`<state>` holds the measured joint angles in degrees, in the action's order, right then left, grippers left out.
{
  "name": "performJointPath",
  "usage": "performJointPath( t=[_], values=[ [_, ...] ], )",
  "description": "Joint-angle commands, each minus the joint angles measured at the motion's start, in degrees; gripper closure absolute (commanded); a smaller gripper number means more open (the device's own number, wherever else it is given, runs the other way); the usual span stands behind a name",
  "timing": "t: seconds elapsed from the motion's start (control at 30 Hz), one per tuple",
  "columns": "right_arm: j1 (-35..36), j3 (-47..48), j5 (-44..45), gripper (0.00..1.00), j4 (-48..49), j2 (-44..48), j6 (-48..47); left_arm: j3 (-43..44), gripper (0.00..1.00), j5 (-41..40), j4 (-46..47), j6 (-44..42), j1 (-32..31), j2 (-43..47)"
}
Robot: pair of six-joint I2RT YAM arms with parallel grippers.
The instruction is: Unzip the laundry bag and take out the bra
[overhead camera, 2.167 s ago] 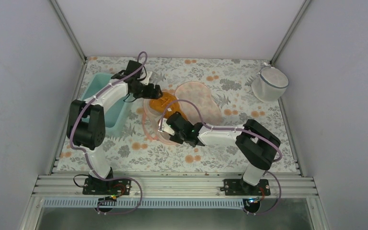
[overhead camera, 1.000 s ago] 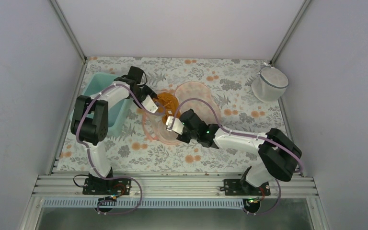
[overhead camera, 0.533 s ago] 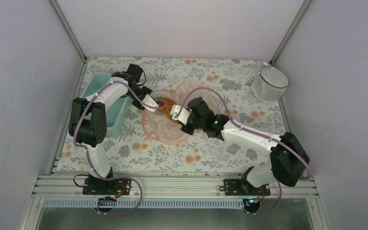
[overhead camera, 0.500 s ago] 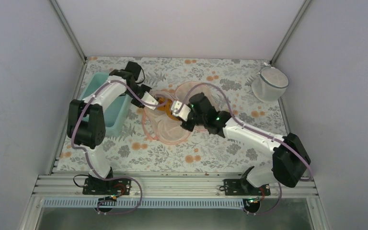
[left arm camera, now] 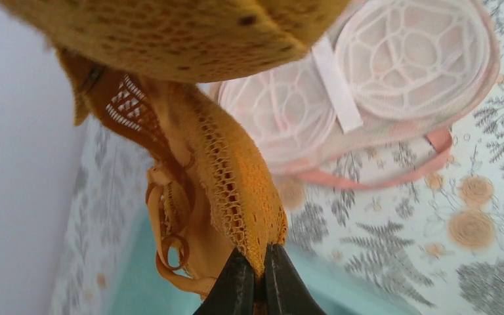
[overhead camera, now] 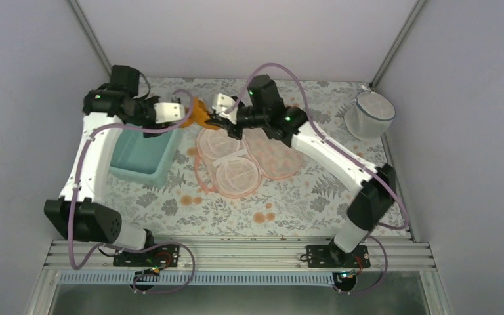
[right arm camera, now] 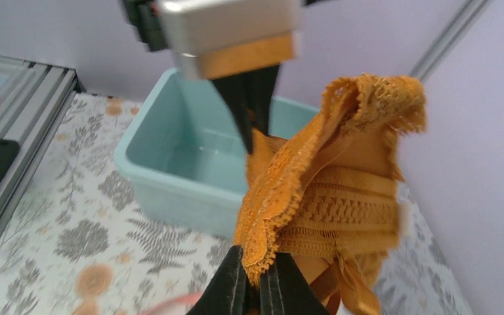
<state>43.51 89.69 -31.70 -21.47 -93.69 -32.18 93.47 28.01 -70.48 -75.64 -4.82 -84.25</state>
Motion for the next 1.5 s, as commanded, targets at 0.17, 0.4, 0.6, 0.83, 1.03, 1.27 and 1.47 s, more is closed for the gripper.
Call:
performJointPath(
  t=[0.17, 0.4, 0.6, 0.83, 1.03, 1.27, 1.47],
  values=[
    [5.2, 25.1, -8.7, 0.96, -1.6, -22.0, 2.2, -2.9, 0.98, -8.0, -7.3, 8.0, 17.0, 7.5],
    [7.1, 31.1, -12.9, 0.96, 5.6, -30.8, 7.7, -11.1, 0.98, -5.2, -7.4, 0.9, 30.6, 7.7],
    [8.5, 31.2, -11.1, 0.97, 8.3, -34.9, 9.0, -17.5, 0.98, 0.8, -7.0, -0.1, 34.4, 5.6],
    [8.7, 37.6, -5.7, 0.97, 9.7, -43.5, 11.2, -20.7, 0.98, 2.5, -2.6, 3.6, 37.4, 1.4],
    [8.7, 37.6, -5.8, 0.97, 8.2, -44.4, 11.6, -24.0, 0.98, 3.4, -1.9, 2.5, 37.7, 1.3],
    [8.7, 36.4, -7.7, 0.97, 7.7, -43.5, 11.4, -24.2, 0.82, 4.0, 3.4, 1.5, 39.8, -1.2],
    [8.7, 36.3, -7.2, 0.97, 6.6, -44.4, 10.9, -17.3, 0.37, 10.1, 0.4, -6.4, 40.8, -2.1]
  ],
)
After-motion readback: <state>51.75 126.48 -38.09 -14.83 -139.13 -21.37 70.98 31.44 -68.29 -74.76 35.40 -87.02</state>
